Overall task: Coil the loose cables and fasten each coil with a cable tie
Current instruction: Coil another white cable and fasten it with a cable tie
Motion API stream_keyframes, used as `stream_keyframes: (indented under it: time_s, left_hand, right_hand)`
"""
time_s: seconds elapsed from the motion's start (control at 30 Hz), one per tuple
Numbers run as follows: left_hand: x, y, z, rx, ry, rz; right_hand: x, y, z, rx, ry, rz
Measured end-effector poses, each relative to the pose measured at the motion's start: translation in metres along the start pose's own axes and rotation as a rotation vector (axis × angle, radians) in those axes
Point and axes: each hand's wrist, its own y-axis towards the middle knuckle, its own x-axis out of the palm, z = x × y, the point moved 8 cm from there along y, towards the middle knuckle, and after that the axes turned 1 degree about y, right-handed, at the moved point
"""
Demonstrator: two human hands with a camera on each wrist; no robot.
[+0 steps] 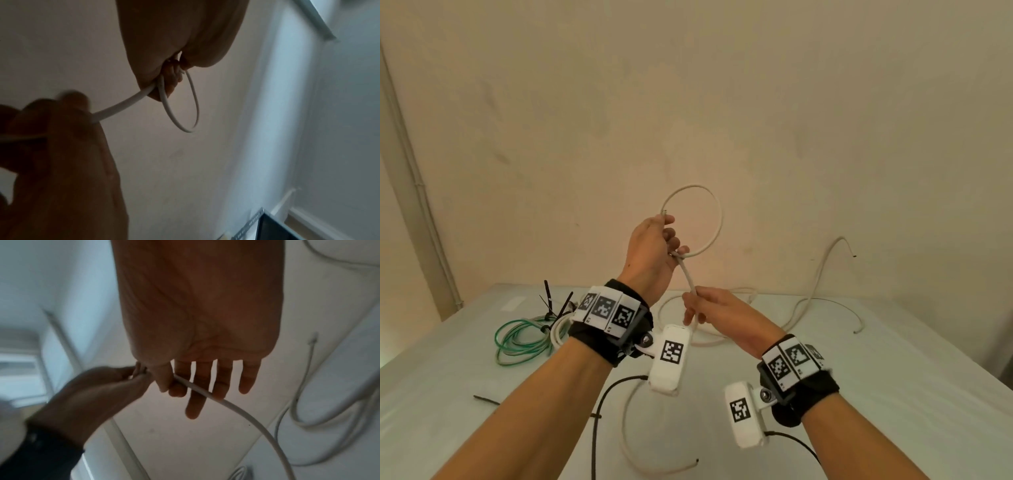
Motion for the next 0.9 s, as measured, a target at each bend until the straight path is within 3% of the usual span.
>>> stream_keyframes:
  time_s: [0.07,0.13,0.23,0.4,0.47,0.57,0.63,0.73,0.9]
  left_hand:
    - [-0.017,0.006,0.006,0.014,-0.002,0.069]
    - [-0.033,0.013,0.016,0.034,0.05,0.126]
    - [-0.052,0.021,0.029,0.066,0.262,0.163]
    - [-0.053,0.015,0.016,0.024,0.645,0.058]
    - [-0.048,0.01,0.006,0.019,0.75,0.007]
    - [-0.036,-0.001,-0.011,0.007,0.824,-0.124]
    - [-0.027,-0.01,-0.018,0.012,0.826,-0.195]
    - [-0.012,-0.022,-0.023,0.022,0.813,-0.27]
    - [0.001,-0.027,-0.033,0.033,0.971,-0.358]
  right_hand:
    - [-0.003,0.001,0.003,0.018,0.047,-0.019]
    - [-0.011,0.001,0.011,0.064,-0.115,-0.034]
    - [-0.035,0.001,0.029,0.133,-0.198,0.057]
    - [-0.057,0.002,0.029,0.097,0.126,0.207]
    - [-0.064,0.001,0.023,0.097,0.217,0.329]
    - [-0.081,-0.004,0.013,0.093,0.143,0.541]
    - [-0.086,-0.008,0.005,0.098,0.061,0.606]
    - [-0.083,-0.011,0.002,0.126,0.24,0.608]
    - [-0.069,-0.007,0.0,0.067,0.766,0.459]
